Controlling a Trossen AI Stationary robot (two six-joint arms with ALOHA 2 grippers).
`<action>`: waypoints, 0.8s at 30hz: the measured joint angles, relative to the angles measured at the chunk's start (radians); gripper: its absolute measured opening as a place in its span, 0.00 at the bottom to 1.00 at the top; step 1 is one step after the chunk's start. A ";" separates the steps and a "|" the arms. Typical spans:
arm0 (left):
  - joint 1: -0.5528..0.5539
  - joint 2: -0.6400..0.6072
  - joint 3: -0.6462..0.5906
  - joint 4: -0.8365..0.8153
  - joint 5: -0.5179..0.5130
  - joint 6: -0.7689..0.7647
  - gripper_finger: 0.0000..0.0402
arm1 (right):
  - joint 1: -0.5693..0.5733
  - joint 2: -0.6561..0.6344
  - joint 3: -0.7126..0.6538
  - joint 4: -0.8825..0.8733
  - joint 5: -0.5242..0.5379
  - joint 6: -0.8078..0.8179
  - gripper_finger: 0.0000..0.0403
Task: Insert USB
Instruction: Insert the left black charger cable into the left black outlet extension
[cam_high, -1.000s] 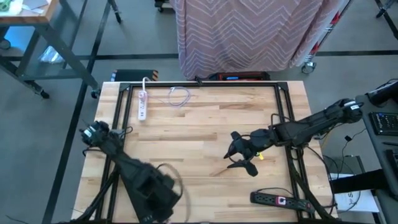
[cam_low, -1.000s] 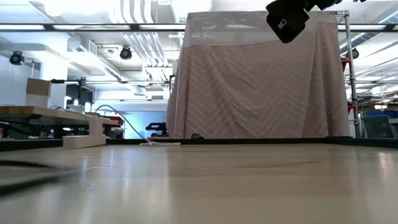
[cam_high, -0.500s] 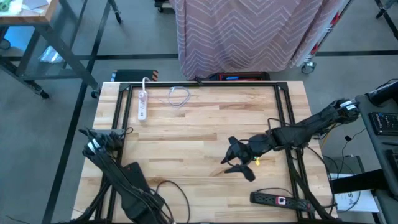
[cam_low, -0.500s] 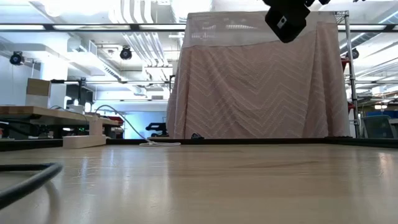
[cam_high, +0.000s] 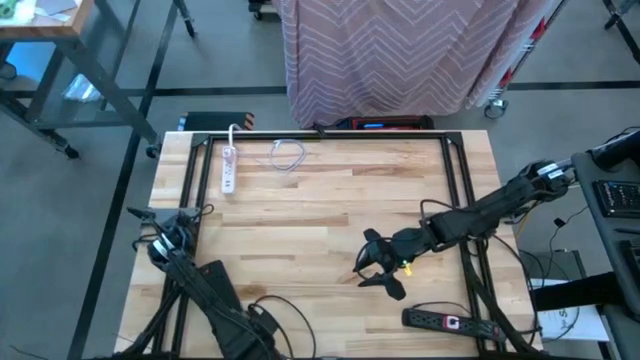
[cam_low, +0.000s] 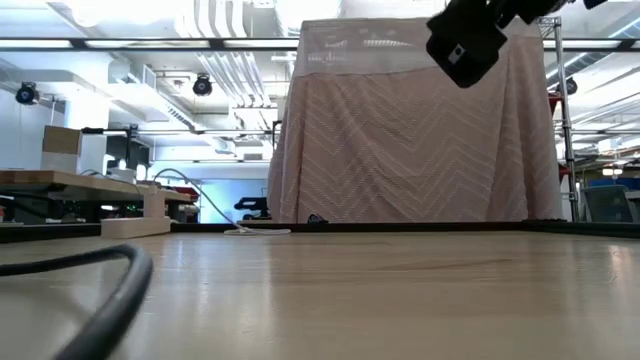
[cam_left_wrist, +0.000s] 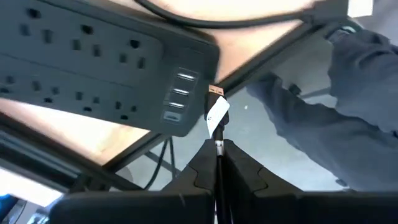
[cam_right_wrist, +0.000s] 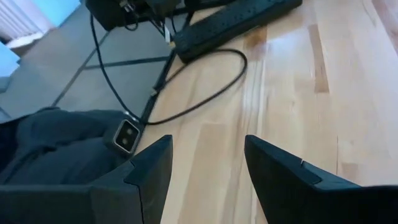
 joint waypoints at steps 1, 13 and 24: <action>0.004 0.000 0.000 -0.002 0.001 0.000 0.00 | 0.000 0.009 0.000 0.004 0.000 -0.001 0.48; 0.005 0.000 0.000 -0.053 0.033 -0.055 0.00 | 0.002 0.069 0.000 0.030 -0.005 0.012 0.48; 0.005 0.000 -0.049 -0.030 0.035 -0.082 0.00 | 0.043 0.069 0.000 0.035 -0.001 0.019 0.48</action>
